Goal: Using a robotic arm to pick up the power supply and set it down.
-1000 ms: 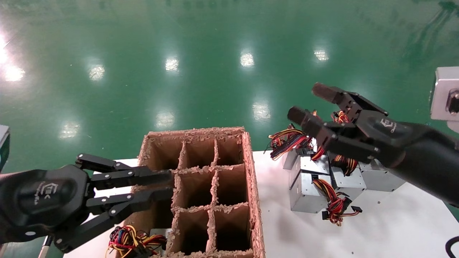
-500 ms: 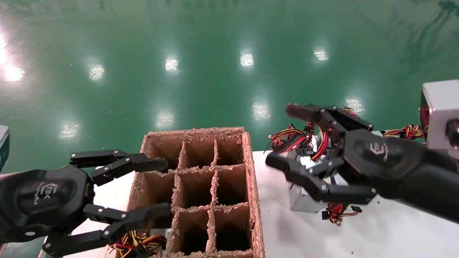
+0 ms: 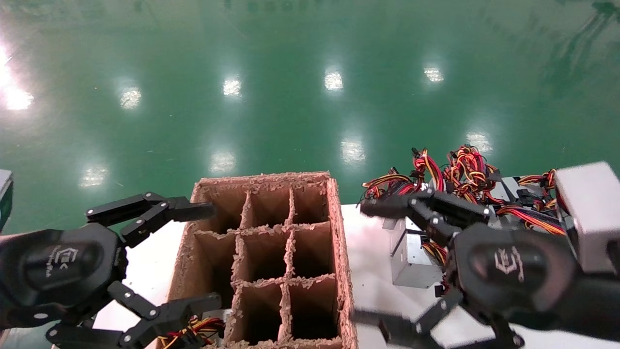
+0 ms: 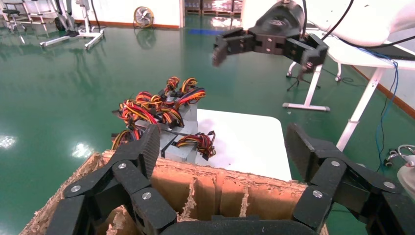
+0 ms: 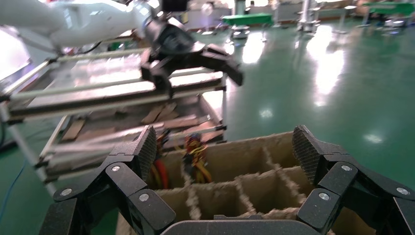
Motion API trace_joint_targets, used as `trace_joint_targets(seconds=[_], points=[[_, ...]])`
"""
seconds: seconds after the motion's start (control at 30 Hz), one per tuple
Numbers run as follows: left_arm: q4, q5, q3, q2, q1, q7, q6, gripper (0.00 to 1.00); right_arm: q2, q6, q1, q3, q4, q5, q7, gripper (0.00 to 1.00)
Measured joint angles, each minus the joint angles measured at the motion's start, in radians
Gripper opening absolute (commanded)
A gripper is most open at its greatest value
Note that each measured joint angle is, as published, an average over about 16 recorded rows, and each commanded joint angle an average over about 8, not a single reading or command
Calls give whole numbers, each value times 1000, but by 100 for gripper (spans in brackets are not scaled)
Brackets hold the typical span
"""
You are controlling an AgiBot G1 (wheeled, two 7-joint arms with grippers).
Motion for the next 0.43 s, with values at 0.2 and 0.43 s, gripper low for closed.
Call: trace_joint_targets(seconds=[0.2,0.43], points=[[0,0,0,0,0,0,0,100,-5,-54,19,7,-4,-31,8,100],[0,0,0,0,0,0,0,100,-7,-74,27,10,-6,-42,11,100]])
